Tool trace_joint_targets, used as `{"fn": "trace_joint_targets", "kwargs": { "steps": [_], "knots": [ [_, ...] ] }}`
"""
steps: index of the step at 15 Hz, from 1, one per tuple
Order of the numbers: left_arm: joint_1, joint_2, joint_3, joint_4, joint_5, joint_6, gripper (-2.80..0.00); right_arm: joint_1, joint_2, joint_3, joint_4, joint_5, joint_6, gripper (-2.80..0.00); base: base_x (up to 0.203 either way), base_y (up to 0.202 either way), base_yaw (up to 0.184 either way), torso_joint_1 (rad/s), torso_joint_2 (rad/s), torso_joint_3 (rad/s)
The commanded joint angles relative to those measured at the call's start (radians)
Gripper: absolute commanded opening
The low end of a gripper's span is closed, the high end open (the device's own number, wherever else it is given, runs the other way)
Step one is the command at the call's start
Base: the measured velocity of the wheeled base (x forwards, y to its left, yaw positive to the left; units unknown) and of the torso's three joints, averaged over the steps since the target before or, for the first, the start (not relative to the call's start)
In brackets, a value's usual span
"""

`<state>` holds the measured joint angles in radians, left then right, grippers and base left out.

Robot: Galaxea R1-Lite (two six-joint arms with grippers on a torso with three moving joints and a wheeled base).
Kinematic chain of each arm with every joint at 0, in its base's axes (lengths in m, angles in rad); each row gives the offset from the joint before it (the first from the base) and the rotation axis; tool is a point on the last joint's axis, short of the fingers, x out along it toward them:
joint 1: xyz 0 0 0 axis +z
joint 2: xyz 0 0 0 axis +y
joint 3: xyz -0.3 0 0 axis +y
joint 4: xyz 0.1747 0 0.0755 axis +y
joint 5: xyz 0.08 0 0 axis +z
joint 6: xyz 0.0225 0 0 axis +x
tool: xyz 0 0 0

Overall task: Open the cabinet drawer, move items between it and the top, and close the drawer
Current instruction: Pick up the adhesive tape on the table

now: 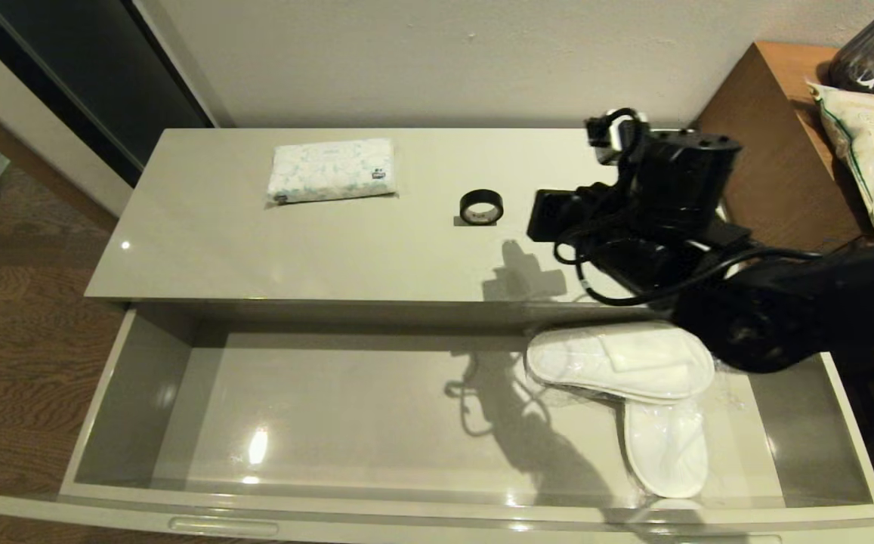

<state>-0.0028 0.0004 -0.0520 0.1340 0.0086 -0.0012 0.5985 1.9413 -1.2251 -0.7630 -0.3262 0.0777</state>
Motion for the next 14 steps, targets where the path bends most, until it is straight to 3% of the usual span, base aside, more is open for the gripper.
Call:
{"fn": "trace_joint_targets", "kwargs": {
  "steps": [1, 3, 6, 11, 12, 13, 14],
  "knots": [
    [0.000, 0.000, 0.000, 0.001, 0.001, 0.000, -2.80, 0.077, 0.198, -0.084, -0.089, -0.080, -0.049, -2.80, 0.000, 0.000, 0.000, 0.000, 0.00, 0.000],
    [-0.001, 0.000, 0.000, 0.001, 0.001, 0.000, -2.80, 0.071, 0.235, -0.159, -0.102, -0.104, -0.075, -2.80, 0.000, 0.000, 0.000, 0.000, 0.00, 0.000],
    [0.000, 0.000, 0.000, 0.001, 0.001, 0.000, -2.80, 0.041, 0.287, -0.292, 0.007, -0.107, -0.078, -2.80, 0.000, 0.000, 0.000, 0.000, 0.00, 0.000],
    [0.000, 0.000, 0.000, 0.001, 0.001, 0.000, -2.80, 0.000, 0.318, -0.320, 0.030, -0.110, -0.081, -2.80, 0.000, 0.000, 0.000, 0.000, 0.00, 0.000],
    [0.000, 0.000, 0.000, 0.001, 0.001, 0.000, -2.80, 0.000, 0.317, -0.320, 0.030, -0.109, -0.081, -0.61, 0.000, 0.000, 0.000, 0.000, 0.00, 0.000],
    [0.000, 0.000, 0.000, 0.001, 0.001, 0.000, -2.80, 0.000, 0.309, -0.307, 0.024, -0.109, -0.081, 0.00, 0.000, 0.000, 0.000, 0.000, 0.00, 0.000],
    [0.000, 0.000, 0.000, 0.001, 0.001, 0.000, -2.80, 0.000, 0.299, -0.297, 0.020, -0.110, -0.080, 0.00, 0.000, 0.000, 0.000, 0.000, 0.00, 0.000]
  ]
}}
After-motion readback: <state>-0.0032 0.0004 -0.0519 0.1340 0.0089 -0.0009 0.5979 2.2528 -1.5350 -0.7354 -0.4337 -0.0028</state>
